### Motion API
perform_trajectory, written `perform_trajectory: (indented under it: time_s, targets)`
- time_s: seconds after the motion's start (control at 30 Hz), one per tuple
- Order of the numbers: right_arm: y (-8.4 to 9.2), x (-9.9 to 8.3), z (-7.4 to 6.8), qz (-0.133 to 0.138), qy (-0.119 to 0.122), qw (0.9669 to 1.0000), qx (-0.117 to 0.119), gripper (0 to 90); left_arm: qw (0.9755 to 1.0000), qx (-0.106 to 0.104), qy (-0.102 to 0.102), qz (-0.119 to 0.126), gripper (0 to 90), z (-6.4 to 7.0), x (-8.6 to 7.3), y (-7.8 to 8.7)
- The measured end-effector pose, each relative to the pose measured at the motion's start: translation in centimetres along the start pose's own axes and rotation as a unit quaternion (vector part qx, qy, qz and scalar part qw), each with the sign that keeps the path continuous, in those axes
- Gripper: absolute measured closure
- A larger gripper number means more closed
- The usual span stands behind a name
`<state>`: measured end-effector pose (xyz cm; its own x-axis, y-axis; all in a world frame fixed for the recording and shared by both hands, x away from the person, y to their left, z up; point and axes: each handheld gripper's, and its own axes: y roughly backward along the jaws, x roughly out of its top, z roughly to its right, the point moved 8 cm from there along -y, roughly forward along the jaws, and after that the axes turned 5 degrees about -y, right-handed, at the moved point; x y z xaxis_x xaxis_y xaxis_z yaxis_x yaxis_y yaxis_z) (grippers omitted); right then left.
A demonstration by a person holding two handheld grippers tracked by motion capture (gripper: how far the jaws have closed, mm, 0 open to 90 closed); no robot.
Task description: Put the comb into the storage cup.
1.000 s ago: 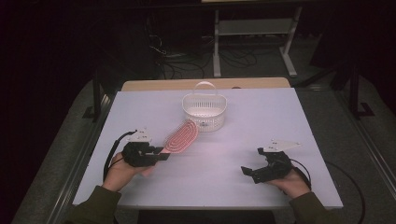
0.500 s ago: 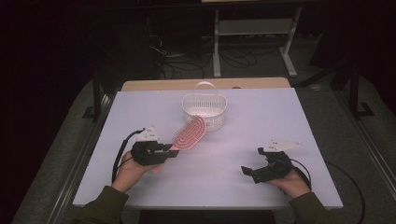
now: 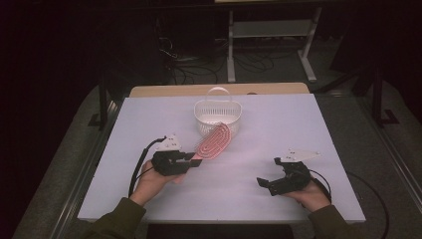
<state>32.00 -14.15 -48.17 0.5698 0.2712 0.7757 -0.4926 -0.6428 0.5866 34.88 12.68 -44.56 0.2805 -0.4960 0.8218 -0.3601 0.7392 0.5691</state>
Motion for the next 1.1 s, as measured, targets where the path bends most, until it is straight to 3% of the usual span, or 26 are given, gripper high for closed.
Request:
perform_trajectory:
  time_s: [0.43, 0.63, 1.1]
  targets:
    - [0.2, 0.2, -0.1, 0.006, 0.0, 1.0, 0.001, 0.1, 0.9997, 0.004, 0.011, 0.022, 70.3, -0.1, 0.7, -1.1]
    - [0.2, 0.5, -0.3, 0.009, -0.001, 1.0, 0.004, 0.1, 0.9997, 0.006, 0.002, 0.024, 70.3, 0.4, 0.9, -1.7]
    - [0.3, 2.2, -1.2, 0.015, 0.001, 0.9997, 0.019, 0.1, 0.9994, 0.012, 0.004, 0.032, 70.3, 0.2, 0.7, -1.2]
